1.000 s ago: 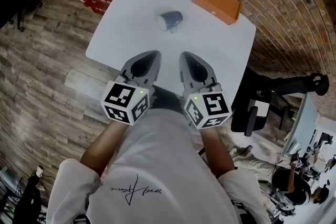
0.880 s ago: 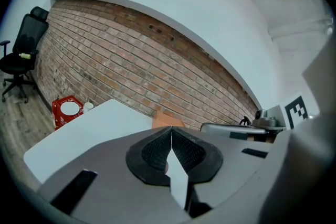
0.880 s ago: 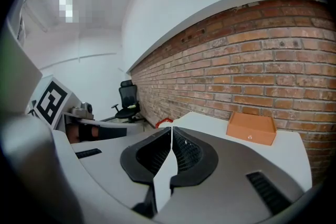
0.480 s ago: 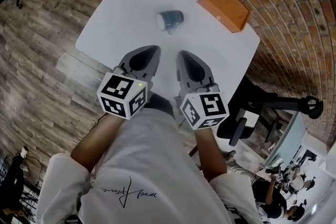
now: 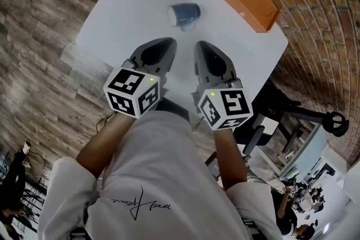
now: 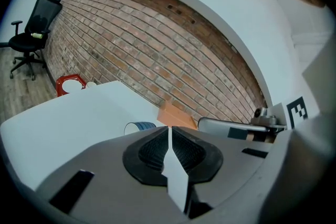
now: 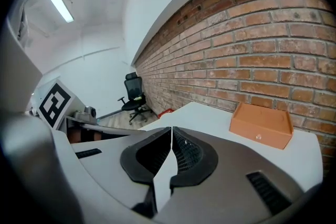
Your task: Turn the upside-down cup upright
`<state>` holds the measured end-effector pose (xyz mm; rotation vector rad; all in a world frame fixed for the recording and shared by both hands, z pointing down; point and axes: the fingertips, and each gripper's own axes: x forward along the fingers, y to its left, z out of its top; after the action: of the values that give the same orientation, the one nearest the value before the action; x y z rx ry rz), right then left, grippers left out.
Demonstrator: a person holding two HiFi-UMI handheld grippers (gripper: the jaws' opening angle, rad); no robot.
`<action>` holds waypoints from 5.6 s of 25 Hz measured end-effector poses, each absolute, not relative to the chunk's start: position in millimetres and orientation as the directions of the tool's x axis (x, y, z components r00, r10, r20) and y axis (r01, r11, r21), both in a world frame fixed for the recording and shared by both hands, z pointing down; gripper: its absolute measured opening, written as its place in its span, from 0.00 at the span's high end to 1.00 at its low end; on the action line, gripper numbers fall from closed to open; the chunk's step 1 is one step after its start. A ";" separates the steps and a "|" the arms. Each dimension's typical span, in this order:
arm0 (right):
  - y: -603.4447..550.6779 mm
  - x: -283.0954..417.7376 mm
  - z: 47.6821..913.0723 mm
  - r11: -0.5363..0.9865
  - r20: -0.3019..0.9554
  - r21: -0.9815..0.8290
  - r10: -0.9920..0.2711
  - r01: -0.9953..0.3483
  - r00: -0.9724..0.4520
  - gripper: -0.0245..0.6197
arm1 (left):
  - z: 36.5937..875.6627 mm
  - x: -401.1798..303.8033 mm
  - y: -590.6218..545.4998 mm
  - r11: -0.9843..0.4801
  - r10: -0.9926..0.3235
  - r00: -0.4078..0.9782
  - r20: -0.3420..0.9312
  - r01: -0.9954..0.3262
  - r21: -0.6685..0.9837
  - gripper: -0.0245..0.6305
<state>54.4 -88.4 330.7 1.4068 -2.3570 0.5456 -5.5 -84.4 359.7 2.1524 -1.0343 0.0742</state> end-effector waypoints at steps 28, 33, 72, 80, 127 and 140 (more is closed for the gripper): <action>-158.0 74.1 400.1 0.469 0.571 -0.181 -0.666 -0.865 -0.480 0.93 | 433.4 6.0 -137.3 -0.227 -0.635 0.627 0.452 -0.711 0.666 0.95; -173.3 79.7 410.8 0.466 0.588 -0.173 -0.658 -0.868 -0.470 0.93 | 441.5 5.3 -145.7 -0.201 -0.635 0.618 0.464 -0.712 0.673 0.95; -207.9 92.3 458.8 0.467 0.660 -0.158 -0.606 -0.870 -0.445 0.93 | 463.7 18.9 -160.3 -0.183 -0.574 0.672 0.468 -0.663 0.726 0.89; -212.4 90.8 463.7 0.460 0.662 -0.158 -0.607 -0.874 -0.439 0.93 | 465.1 18.1 -160.7 -0.197 -0.555 0.694 0.459 -0.645 0.738 0.89; -196.7 66.3 472.9 0.408 0.658 -0.220 -0.609 -0.886 -0.443 0.93 | 452.9 -4.3 -154.9 -0.272 -0.455 0.749 0.482 -0.632 0.725 0.92; -194.1 66.7 475.9 0.396 0.650 -0.240 -0.613 -0.886 -0.450 0.93 | 446.7 1.1 -156.6 -0.300 -0.442 0.752 0.490 -0.638 0.709 0.92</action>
<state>66.7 -194.1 475.9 1.2819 -2.1955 0.7899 1.1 -156.6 446.7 1.9466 -0.8213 0.2463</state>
